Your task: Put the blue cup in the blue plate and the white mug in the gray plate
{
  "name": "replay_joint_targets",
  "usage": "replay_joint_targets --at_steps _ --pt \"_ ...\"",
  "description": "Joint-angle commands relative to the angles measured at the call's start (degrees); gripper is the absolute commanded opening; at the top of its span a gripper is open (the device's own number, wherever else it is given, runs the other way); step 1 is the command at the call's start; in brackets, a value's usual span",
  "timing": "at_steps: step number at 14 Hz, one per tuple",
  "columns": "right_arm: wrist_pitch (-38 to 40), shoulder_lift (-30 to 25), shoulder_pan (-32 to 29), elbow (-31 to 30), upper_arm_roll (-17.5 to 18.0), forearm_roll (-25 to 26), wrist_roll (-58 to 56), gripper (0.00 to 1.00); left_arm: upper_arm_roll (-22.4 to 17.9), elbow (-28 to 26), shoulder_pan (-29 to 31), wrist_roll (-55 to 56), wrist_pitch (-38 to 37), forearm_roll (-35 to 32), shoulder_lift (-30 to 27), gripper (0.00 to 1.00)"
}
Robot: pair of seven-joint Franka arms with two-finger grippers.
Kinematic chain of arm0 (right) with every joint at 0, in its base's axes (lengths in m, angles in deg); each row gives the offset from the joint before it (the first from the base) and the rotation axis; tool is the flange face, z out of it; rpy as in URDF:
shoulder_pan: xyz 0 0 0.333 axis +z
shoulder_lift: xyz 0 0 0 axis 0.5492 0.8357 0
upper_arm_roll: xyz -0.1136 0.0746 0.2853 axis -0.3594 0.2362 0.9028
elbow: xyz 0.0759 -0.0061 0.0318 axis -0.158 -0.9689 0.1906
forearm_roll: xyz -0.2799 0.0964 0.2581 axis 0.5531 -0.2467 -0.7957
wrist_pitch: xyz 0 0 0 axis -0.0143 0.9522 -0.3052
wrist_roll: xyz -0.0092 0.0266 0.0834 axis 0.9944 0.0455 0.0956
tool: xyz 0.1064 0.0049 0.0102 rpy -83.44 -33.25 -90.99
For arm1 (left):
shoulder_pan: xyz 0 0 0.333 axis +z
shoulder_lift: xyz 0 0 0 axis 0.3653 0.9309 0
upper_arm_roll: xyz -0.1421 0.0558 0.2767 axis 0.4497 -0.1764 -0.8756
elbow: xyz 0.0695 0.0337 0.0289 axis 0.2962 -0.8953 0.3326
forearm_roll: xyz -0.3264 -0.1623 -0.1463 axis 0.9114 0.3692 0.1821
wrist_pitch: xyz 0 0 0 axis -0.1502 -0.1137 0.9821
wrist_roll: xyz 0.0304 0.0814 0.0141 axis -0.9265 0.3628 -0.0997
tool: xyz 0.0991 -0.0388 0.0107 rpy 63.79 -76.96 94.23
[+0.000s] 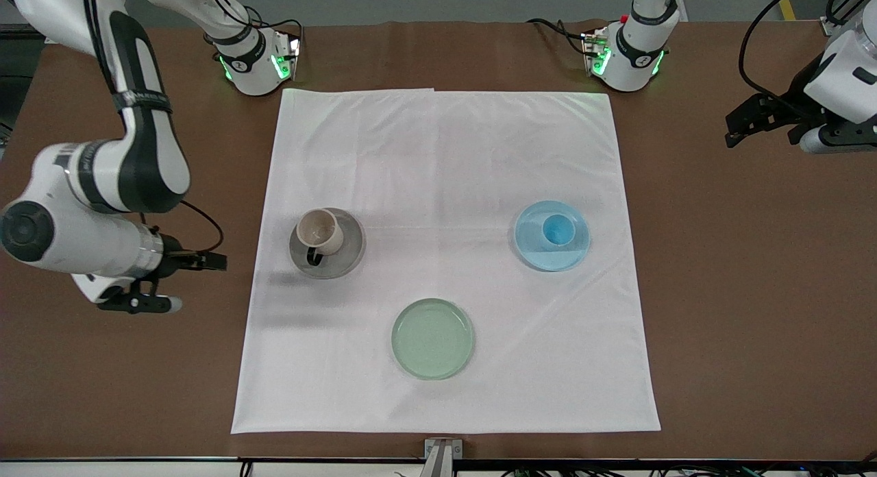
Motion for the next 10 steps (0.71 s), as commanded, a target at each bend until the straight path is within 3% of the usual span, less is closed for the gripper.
replay_joint_targets --at_steps 1,4,10 --pt "6.0 -3.0 -0.4 3.2 -1.9 3.4 -0.5 1.0 -0.5 -1.4 -0.5 -1.1 1.0 -1.0 -1.3 1.0" --pt "12.3 -3.2 -0.8 8.9 -4.9 3.7 -2.0 1.0 -0.4 -1.1 -0.5 -1.1 1.5 -1.0 -1.0 1.0" --pt "12.8 -3.0 -1.0 12.9 -7.4 3.5 -4.9 1.0 -0.3 -1.0 -0.3 -1.8 1.3 -1.0 -1.4 1.0"
